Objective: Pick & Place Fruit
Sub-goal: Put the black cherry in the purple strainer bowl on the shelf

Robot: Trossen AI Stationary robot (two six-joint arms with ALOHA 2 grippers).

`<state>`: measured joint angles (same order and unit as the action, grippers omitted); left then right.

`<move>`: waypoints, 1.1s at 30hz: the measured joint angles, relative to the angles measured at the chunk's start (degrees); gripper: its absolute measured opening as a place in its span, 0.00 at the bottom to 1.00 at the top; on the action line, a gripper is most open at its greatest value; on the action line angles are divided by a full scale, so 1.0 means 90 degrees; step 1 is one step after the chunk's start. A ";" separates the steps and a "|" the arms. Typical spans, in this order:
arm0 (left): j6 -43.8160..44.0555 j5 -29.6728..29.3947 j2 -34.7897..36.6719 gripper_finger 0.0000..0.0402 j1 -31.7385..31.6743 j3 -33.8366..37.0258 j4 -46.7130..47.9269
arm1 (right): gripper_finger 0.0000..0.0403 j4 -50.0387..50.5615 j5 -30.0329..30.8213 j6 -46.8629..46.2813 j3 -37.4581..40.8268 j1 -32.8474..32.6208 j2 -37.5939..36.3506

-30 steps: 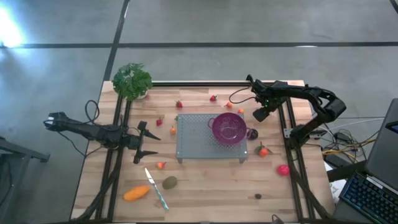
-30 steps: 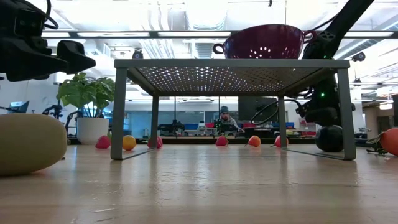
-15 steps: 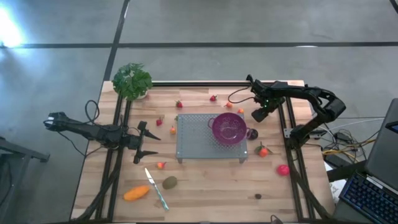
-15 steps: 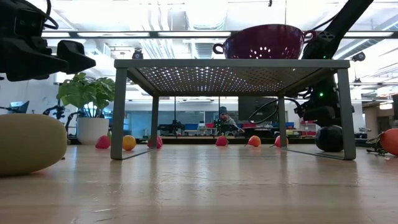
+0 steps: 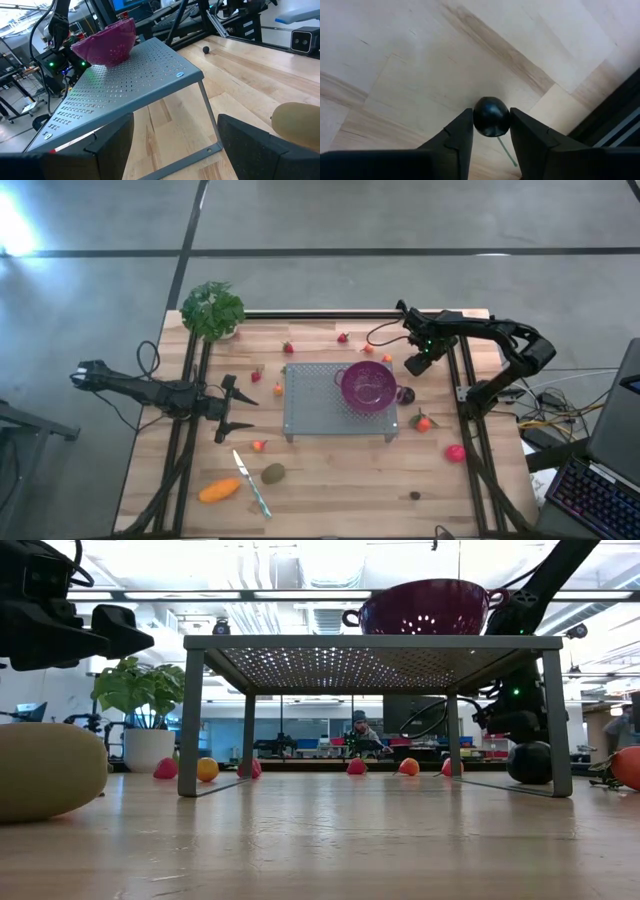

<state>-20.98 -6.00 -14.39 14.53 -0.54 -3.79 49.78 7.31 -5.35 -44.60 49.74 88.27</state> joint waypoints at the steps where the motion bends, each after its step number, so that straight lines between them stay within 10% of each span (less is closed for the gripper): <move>1: -0.0001 0.0000 0.0000 0.73 0.0000 0.0002 -0.0002 | 0.28 -0.0002 -0.0002 0.0000 0.0000 0.0000 0.0000; 33: -0.0001 0.0000 0.0000 0.73 0.0001 0.0002 -0.0002 | 0.26 0.0068 0.0015 0.0168 0.0000 0.0005 -0.0107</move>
<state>-20.99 -6.00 -14.39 14.54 -0.52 -3.81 50.39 7.44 -3.84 -44.60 49.78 87.31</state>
